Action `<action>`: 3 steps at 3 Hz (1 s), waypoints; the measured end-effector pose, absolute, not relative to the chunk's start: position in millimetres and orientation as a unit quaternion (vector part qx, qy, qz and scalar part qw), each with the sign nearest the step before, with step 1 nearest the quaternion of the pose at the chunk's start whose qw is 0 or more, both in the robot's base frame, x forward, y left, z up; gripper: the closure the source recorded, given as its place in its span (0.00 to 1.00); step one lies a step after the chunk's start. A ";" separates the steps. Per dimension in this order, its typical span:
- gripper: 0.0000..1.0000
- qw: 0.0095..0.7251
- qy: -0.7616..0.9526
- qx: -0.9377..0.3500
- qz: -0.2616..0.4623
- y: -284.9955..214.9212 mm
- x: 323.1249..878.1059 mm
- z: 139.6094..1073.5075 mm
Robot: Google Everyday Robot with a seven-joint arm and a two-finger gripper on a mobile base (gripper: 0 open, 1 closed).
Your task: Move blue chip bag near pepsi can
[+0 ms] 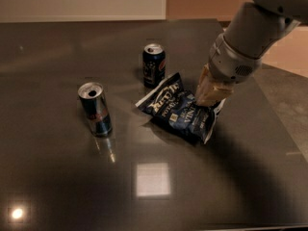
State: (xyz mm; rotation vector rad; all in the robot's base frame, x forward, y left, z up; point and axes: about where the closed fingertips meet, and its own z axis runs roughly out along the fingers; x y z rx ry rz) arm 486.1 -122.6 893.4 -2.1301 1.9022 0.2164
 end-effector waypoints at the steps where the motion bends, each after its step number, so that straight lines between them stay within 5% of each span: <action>1: 1.00 0.150 0.677 -0.717 0.069 -130.5 514.8 893.4; 3: 0.60 0.168 0.689 -0.701 0.072 -135.1 536.8 892.0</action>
Offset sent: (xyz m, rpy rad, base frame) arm 0.0778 -0.0242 -0.0036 0.0933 -0.0353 -0.1598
